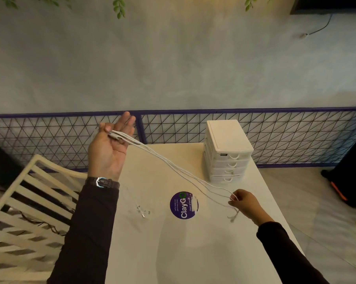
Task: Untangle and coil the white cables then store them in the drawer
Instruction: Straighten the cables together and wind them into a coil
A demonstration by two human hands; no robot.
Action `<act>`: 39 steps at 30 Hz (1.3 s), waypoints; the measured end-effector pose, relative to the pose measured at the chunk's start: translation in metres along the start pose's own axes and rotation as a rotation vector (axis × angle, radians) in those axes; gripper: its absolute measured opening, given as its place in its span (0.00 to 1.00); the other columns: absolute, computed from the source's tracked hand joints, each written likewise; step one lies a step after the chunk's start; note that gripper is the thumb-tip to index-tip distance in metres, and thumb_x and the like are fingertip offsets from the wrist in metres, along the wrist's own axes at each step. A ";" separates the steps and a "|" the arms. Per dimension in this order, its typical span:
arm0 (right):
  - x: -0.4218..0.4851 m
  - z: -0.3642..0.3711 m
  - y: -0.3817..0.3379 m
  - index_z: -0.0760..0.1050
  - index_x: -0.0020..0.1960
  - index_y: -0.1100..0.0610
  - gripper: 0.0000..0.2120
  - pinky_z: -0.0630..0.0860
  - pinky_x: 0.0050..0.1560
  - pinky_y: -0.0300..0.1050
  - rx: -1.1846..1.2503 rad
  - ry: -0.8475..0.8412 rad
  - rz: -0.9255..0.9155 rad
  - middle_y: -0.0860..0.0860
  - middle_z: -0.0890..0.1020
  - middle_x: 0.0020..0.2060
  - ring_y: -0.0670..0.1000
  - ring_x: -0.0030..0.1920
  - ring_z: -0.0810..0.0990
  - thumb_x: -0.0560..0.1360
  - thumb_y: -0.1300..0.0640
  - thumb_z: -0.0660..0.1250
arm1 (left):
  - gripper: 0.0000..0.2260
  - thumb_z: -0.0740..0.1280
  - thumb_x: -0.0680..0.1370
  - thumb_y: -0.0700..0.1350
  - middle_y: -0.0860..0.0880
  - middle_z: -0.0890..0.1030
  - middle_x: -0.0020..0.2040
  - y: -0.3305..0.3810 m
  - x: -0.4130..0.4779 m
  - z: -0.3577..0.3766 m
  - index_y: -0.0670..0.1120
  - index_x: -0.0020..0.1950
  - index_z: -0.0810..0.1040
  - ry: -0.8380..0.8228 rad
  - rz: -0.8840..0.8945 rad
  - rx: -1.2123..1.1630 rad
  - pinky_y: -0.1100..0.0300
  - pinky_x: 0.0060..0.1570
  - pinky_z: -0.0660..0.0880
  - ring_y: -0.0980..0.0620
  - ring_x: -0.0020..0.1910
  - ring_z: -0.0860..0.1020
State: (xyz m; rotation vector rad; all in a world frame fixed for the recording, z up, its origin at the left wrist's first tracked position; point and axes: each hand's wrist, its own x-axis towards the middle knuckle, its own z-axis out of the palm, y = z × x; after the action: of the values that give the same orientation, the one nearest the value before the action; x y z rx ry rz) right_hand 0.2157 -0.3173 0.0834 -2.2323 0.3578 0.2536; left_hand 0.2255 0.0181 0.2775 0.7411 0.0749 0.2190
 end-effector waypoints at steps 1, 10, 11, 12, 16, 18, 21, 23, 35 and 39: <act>-0.001 0.000 0.001 0.71 0.35 0.55 0.11 0.66 0.33 0.36 -0.048 0.033 -0.017 0.52 0.76 0.33 0.53 0.38 0.75 0.70 0.66 0.70 | 0.19 0.48 0.83 0.46 0.47 0.86 0.44 0.003 0.002 -0.001 0.48 0.33 0.65 0.001 0.005 -0.001 0.53 0.58 0.74 0.48 0.53 0.82; -0.012 -0.008 0.016 0.71 0.60 0.52 0.28 0.71 0.62 0.48 -0.011 -0.330 0.045 0.57 0.74 0.63 0.57 0.64 0.72 0.65 0.68 0.75 | 0.19 0.47 0.83 0.47 0.47 0.86 0.43 -0.023 0.005 -0.010 0.48 0.33 0.65 -0.005 -0.112 0.050 0.54 0.60 0.73 0.50 0.50 0.83; -0.016 -0.010 0.013 0.69 0.64 0.49 0.33 0.67 0.66 0.48 -0.100 -0.401 0.038 0.54 0.71 0.66 0.56 0.69 0.68 0.64 0.65 0.76 | 0.19 0.48 0.83 0.47 0.46 0.86 0.43 -0.029 0.003 -0.010 0.47 0.33 0.65 -0.014 -0.134 0.063 0.53 0.61 0.73 0.50 0.49 0.84; -0.020 -0.012 0.007 0.67 0.67 0.47 0.35 0.65 0.68 0.47 -0.150 -0.448 0.014 0.52 0.70 0.68 0.54 0.71 0.65 0.64 0.61 0.77 | 0.19 0.48 0.83 0.47 0.46 0.86 0.42 -0.034 0.000 -0.009 0.47 0.33 0.65 -0.031 -0.160 0.076 0.52 0.61 0.74 0.49 0.48 0.84; -0.044 -0.015 -0.039 0.73 0.58 0.45 0.24 0.69 0.66 0.47 0.109 -0.399 -0.156 0.48 0.77 0.63 0.48 0.65 0.74 0.65 0.38 0.68 | 0.18 0.48 0.83 0.48 0.46 0.84 0.37 -0.054 -0.013 -0.005 0.47 0.34 0.65 -0.109 -0.276 0.150 0.49 0.59 0.75 0.49 0.43 0.84; -0.056 -0.011 -0.068 0.77 0.54 0.50 0.23 0.73 0.61 0.48 0.344 -0.312 -0.192 0.49 0.83 0.55 0.48 0.56 0.81 0.69 0.37 0.58 | 0.18 0.50 0.82 0.48 0.47 0.80 0.30 -0.065 -0.020 -0.006 0.45 0.34 0.66 -0.169 -0.342 0.183 0.49 0.54 0.78 0.51 0.35 0.82; -0.071 -0.002 -0.106 0.80 0.51 0.56 0.27 0.77 0.53 0.48 0.545 -0.329 -0.258 0.53 0.86 0.48 0.52 0.50 0.84 0.73 0.37 0.51 | 0.18 0.50 0.82 0.48 0.51 0.72 0.26 -0.084 -0.038 -0.007 0.45 0.34 0.66 -0.310 -0.456 0.324 0.52 0.47 0.78 0.54 0.28 0.76; -0.080 0.006 -0.127 0.80 0.49 0.56 0.29 0.78 0.49 0.44 0.553 -0.447 -0.269 0.53 0.86 0.44 0.52 0.46 0.84 0.75 0.37 0.50 | 0.18 0.49 0.82 0.48 0.53 0.68 0.25 -0.096 -0.051 -0.008 0.45 0.34 0.65 -0.394 -0.504 0.451 0.55 0.42 0.74 0.55 0.26 0.74; -0.092 0.033 -0.142 0.72 0.35 0.58 0.15 0.73 0.36 0.40 0.631 -0.569 -0.141 0.59 0.79 0.39 0.55 0.41 0.77 0.80 0.61 0.55 | 0.10 0.55 0.81 0.47 0.46 0.75 0.41 -0.150 -0.108 -0.041 0.45 0.49 0.73 -0.408 -0.189 1.253 0.59 0.39 0.68 0.51 0.38 0.73; -0.094 0.032 -0.140 0.72 0.36 0.57 0.17 0.74 0.41 0.42 0.658 -0.499 -0.148 0.55 0.79 0.35 0.53 0.39 0.78 0.81 0.57 0.53 | 0.14 0.54 0.82 0.47 0.38 0.80 0.45 -0.155 -0.112 -0.055 0.39 0.52 0.74 -0.523 0.022 1.465 0.61 0.36 0.62 0.41 0.43 0.78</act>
State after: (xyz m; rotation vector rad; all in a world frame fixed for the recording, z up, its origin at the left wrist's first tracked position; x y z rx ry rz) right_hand 0.1728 -0.1915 0.1927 -1.4753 -0.0068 0.5158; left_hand 0.1346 -0.0822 0.1310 2.2337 -0.3128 -0.0595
